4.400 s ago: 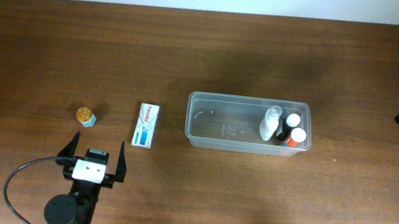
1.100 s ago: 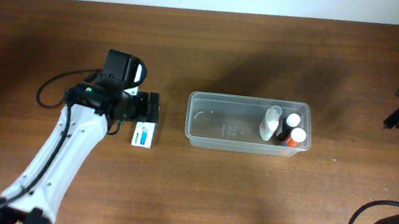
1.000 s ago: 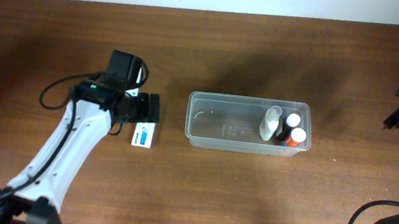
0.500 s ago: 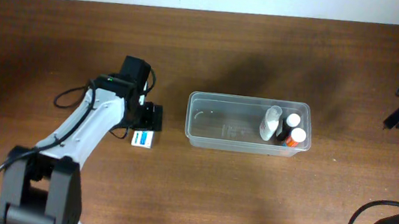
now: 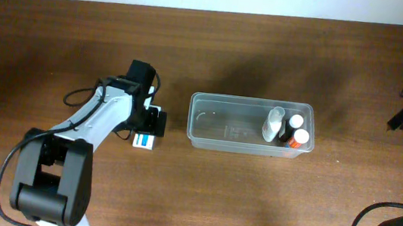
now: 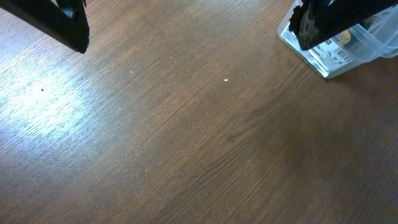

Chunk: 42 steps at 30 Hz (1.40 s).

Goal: Pack container
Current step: 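Lower the left gripper and grasp the Panadol box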

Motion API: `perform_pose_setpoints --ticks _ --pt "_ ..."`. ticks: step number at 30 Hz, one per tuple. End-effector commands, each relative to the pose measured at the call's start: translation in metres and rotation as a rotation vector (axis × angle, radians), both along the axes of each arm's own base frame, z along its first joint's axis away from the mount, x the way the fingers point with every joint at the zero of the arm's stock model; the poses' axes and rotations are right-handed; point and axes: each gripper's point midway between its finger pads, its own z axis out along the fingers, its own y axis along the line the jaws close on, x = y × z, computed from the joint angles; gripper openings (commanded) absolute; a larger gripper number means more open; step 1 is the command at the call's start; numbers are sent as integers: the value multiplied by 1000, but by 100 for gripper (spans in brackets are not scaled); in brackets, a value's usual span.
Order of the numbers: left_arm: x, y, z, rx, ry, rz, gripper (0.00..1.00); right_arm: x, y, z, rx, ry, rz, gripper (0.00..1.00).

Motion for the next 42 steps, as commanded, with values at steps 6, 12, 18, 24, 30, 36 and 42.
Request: perform_pose_setpoints --ticks 6,12,18,24,30,36,42 --pt "-2 -9 -17 0 43 -38 99 -2 -2 -5 9 11 -18 98" --pt "0 -9 -17 -1 37 -37 78 -2 -2 -5 9 11 -18 98" --pt "-2 -9 -18 0 44 -37 77 -2 -2 -5 9 11 -18 98" --pt "-3 -9 -18 1 44 -38 66 -2 -2 -5 9 11 -18 98" --pt "-3 -9 -18 1 44 -38 66 -2 -2 -5 9 11 -18 98" --pt "-3 -9 -18 1 45 -38 57 -2 -2 -5 9 11 -18 98" --pt "-2 -9 -18 0 44 -38 51 -2 -2 -5 9 11 -18 98"
